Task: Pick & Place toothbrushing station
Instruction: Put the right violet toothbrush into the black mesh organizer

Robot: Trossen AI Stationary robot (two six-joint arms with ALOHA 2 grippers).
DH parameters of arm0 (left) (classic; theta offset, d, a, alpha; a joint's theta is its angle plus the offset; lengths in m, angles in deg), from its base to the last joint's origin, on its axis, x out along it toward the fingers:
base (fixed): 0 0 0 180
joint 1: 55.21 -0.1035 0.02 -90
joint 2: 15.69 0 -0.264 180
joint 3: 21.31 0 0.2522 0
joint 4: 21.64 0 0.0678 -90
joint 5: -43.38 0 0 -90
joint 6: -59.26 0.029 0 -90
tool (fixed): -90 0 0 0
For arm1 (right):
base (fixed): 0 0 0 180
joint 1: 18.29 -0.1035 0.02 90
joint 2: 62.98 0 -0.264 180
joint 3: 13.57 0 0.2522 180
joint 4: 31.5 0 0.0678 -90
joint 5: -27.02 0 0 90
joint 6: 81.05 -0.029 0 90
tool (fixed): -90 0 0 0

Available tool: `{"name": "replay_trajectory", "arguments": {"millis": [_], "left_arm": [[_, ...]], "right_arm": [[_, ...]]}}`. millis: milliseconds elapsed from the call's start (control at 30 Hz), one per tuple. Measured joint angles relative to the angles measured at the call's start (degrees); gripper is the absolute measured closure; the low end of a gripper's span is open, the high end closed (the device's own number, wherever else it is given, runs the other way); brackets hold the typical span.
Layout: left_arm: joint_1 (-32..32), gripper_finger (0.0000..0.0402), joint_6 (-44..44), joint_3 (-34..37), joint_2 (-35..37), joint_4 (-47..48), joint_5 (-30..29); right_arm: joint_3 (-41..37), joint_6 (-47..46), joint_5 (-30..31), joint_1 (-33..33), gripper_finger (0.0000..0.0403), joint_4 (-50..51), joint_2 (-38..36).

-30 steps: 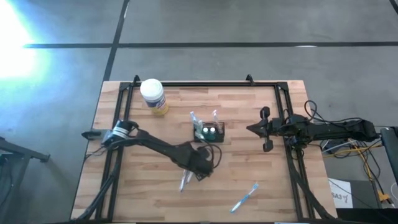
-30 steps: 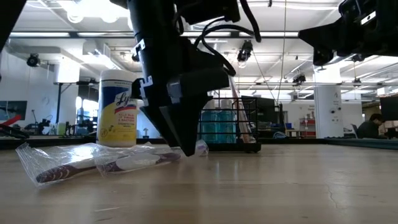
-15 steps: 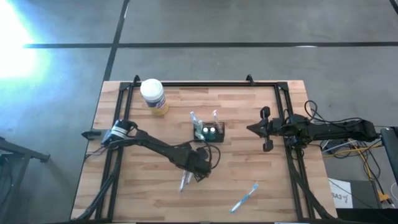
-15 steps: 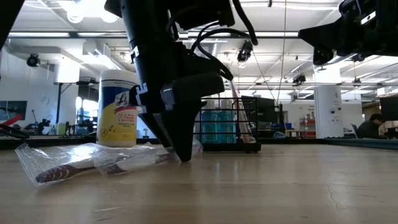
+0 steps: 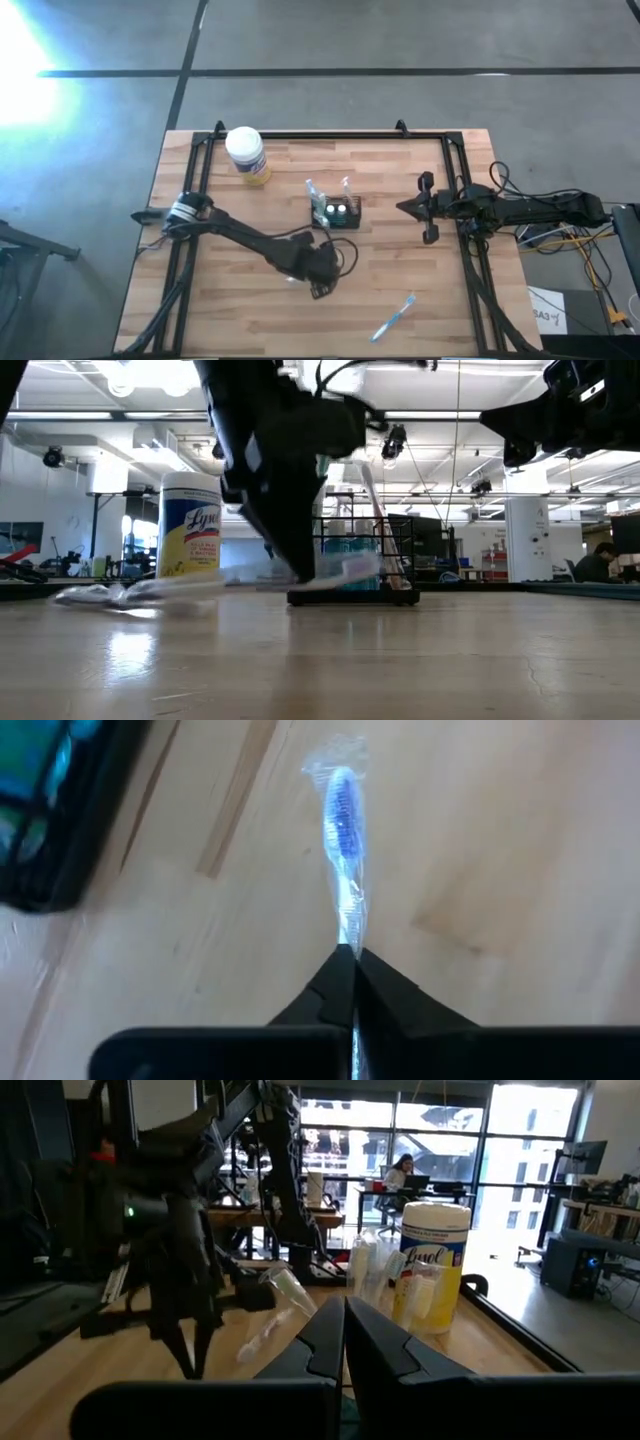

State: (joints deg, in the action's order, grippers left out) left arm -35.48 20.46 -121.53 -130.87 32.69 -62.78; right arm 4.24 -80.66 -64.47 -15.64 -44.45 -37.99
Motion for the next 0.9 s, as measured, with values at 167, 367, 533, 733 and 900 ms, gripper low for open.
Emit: {"name": "replay_trajectory", "arguments": {"millis": [167,367,533,733,900], "left_arm": [[2.1,0.0396,3.8,0.5,5.0,-3.1,-2.1],[7.4,0.0398,10.8,5.3,16.0,-9.1,-12.7],[12.4,0.0399,14.1,18.3,29.7,-21.8,-24.1],[13.9,0.0400,26.5,41.4,42.7,-56.6,-27.0],[13.6,0.0400,35.2,55.6,44.7,-86.6,-24.4]], "right_arm": [[-0.5,0.0,0.0,0.0,0.0394,0.2,0.0],[-0.6,-1.7,-0.3,-0.1,0.0394,0.3,0.2],[-0.7,-1.9,-1.6,-0.5,0.0394,0.3,0.2],[-0.7,-1.9,-3.7,-1.0,0.0394,-0.2,0.2],[-0.7,-1.9,-5.8,-1.0,0.0394,-0.9,0.2]]}}
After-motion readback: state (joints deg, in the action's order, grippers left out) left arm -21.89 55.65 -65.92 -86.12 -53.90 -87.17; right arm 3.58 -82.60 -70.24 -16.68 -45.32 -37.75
